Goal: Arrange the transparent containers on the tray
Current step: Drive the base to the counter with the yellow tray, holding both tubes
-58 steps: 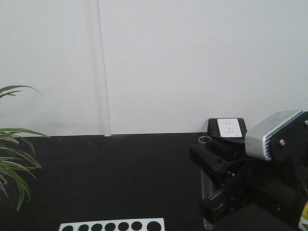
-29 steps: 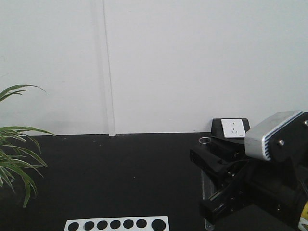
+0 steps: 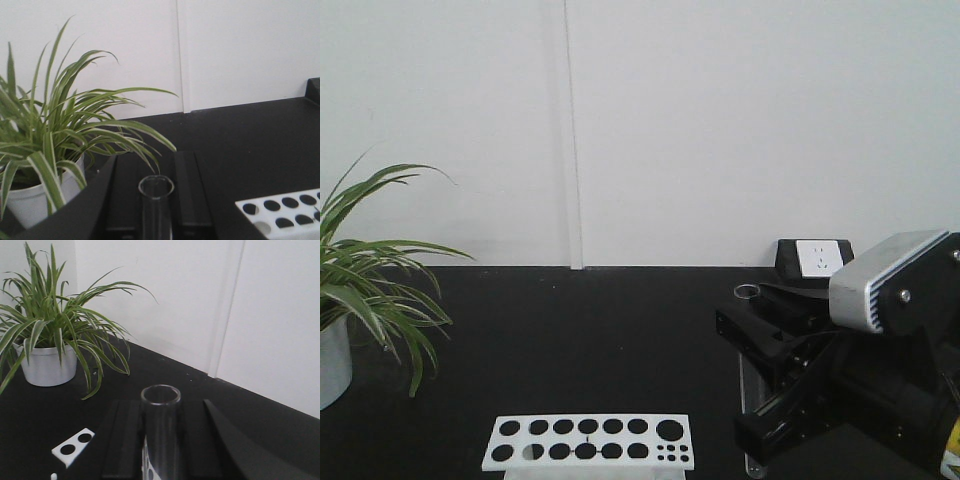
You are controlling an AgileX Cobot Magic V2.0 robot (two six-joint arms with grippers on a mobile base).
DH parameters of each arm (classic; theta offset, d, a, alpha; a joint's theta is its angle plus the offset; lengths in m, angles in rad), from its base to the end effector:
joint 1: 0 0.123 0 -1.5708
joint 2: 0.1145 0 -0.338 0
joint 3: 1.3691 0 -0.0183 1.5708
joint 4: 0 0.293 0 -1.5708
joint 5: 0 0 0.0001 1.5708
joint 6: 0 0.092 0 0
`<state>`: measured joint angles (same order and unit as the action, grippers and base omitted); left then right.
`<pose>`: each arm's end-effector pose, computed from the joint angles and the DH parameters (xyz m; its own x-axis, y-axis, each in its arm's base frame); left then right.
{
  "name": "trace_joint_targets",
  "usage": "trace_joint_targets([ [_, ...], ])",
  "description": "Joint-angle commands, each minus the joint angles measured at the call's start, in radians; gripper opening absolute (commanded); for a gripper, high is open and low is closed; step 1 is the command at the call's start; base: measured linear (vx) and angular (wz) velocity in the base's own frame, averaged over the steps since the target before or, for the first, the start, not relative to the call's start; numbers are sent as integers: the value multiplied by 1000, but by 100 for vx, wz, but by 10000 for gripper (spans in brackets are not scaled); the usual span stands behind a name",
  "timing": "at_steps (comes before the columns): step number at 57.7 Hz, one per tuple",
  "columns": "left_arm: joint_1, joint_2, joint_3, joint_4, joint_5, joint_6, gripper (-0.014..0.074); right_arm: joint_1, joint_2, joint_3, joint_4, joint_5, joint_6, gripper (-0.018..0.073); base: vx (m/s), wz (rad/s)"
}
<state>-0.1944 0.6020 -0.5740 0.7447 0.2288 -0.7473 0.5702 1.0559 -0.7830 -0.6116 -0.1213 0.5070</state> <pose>0.1272 -0.0106 0.3705 -0.1087 0.0055 -0.9941 0.0393 0.9992 0.0013 0.2079 0.1408 0.3902 -0.0119 -0.1273 -0.9918 -0.6010 0.7936 -0.0946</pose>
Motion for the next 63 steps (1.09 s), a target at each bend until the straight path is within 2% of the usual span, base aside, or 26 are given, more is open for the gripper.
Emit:
trace_joint_targets([
  [1, -6, 1, -25, 5, -56, -9, -3, -1, -20, -30, 3, -69, -2, -13, -18, 9],
  [18, -6, 1, -25, 5, -56, -9, -3, -1, -20, -30, 3, -69, -2, -13, -19, 16],
  [63, -6, 1, -25, 5, -56, -9, -3, -1, -20, -30, 3, -70, -2, -13, -22, 33],
])
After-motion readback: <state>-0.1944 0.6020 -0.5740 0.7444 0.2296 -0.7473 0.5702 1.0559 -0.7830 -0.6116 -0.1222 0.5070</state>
